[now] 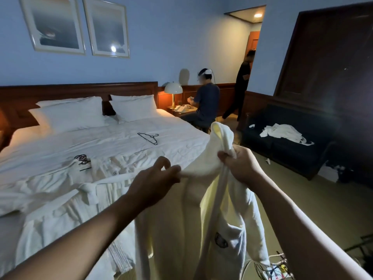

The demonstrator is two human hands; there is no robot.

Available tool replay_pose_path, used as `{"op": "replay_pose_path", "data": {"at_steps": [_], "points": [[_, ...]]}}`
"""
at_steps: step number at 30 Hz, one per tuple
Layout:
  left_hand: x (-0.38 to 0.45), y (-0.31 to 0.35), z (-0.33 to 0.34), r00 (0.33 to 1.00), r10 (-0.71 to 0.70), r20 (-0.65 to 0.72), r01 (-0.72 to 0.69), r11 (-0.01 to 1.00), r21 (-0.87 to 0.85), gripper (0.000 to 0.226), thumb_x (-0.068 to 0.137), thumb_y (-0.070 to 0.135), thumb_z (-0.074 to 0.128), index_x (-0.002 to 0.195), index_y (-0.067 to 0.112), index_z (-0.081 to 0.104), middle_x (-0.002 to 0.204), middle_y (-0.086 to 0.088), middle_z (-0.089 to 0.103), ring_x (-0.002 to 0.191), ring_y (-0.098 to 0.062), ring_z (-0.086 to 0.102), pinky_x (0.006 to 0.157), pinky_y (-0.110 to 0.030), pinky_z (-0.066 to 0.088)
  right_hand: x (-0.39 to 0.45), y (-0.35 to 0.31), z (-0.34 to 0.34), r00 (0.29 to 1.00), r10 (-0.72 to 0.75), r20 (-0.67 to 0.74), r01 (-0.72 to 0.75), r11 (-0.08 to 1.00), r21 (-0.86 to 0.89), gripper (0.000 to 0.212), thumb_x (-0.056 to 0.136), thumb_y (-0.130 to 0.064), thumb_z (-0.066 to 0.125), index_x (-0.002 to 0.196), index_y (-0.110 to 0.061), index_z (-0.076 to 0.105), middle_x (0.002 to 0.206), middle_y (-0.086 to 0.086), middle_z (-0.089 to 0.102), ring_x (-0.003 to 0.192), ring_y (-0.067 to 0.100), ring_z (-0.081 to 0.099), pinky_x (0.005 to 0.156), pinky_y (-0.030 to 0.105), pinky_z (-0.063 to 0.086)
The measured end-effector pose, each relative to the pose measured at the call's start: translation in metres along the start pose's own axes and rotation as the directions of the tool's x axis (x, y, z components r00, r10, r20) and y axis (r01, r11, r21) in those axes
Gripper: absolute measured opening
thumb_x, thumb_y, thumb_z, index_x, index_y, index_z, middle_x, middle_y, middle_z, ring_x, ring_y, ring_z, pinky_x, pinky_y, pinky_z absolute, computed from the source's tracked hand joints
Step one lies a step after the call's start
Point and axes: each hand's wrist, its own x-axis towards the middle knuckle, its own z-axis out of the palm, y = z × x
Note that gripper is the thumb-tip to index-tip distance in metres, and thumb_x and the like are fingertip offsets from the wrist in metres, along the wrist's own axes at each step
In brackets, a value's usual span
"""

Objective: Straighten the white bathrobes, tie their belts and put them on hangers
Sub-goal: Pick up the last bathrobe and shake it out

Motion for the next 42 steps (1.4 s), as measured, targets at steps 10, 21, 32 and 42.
{"op": "replay_pose_path", "data": {"at_steps": [10,21,32,42], "points": [[-0.017,-0.097,-0.11,0.71,-0.554,-0.435,0.516,0.83,-0.213,0.023,0.092,0.004,0.058,0.102,0.023,0.067,0.103,-0.002,0.068,0.101,-0.024,0.062,0.083,-0.026,0.044,0.021,-0.014,0.027,0.929,-0.159,0.335,0.26,0.924,-0.281,0.035,0.08,-0.064,0.073,0.104,-0.041,0.064,0.101,-0.019,0.062,0.091,0.005,0.057,0.075,0.026,0.046],[-0.114,-0.166,-0.227,0.691,-0.593,-0.414,0.679,0.728,0.09,0.053,0.073,-0.019,0.049,0.109,0.014,0.068,0.11,-0.01,0.067,0.105,-0.035,0.063,0.091,-0.036,0.048,0.053,-0.107,0.105,0.866,-0.434,0.25,0.453,0.891,-0.023,0.017,0.1,-0.025,0.063,0.089,-0.027,0.077,0.08,-0.013,0.072,0.07,0.004,0.066,0.061,0.027,0.058],[-0.196,-0.179,-0.356,0.966,-0.238,-0.1,0.254,0.806,0.534,0.037,0.085,0.042,0.046,0.112,0.016,0.052,0.106,-0.015,0.061,0.074,-0.038,0.07,0.058,-0.044,0.059,0.06,-0.215,0.131,0.724,-0.63,0.28,0.687,0.695,-0.212,0.021,0.1,-0.037,0.059,0.082,-0.027,0.063,0.071,-0.005,0.061,0.067,0.02,0.057,0.064,0.04,0.051],[-0.177,-0.201,-0.368,0.59,-0.68,-0.436,0.804,0.542,0.243,0.032,0.086,0.005,0.051,0.109,0.026,0.058,0.117,-0.015,0.065,0.109,-0.039,0.061,0.09,-0.043,0.047,0.04,-0.246,0.153,0.679,-0.687,0.259,0.726,0.575,-0.378,0.016,0.101,-0.035,0.057,0.097,-0.02,0.062,0.08,0.0,0.056,0.075,0.032,0.058,0.062,0.036,0.049]]}}
